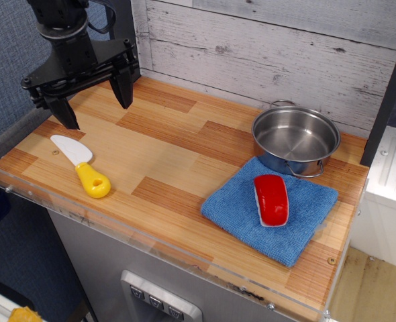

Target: Place the sushi behind the yellow knife

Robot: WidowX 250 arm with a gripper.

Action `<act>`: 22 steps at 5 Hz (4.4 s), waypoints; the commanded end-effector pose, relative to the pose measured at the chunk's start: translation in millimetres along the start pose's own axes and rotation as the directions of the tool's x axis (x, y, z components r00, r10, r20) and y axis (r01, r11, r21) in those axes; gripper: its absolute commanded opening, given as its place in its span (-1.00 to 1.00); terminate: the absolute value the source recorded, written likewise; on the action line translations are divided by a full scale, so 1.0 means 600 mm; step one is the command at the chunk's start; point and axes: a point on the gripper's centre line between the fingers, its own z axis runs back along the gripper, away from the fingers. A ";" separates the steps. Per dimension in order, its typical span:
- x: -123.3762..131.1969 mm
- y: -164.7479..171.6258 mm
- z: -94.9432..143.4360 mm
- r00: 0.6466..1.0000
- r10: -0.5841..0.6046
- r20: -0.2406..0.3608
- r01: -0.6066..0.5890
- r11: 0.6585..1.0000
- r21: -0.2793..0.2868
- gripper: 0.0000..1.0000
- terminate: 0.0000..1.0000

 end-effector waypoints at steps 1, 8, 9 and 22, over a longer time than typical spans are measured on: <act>0.000 0.000 0.000 1.000 0.000 0.000 0.000 1.000 0.000 1.00 -1.00; -0.249 -0.193 -0.043 0.875 -0.476 -0.090 0.453 0.870 -0.196 1.00 -1.00; -0.278 -0.213 -0.050 0.871 -0.481 -0.104 0.454 0.867 -0.204 1.00 -1.00; -0.104 -0.166 0.067 0.946 -0.323 0.001 0.318 0.930 -0.185 -1.00 -1.00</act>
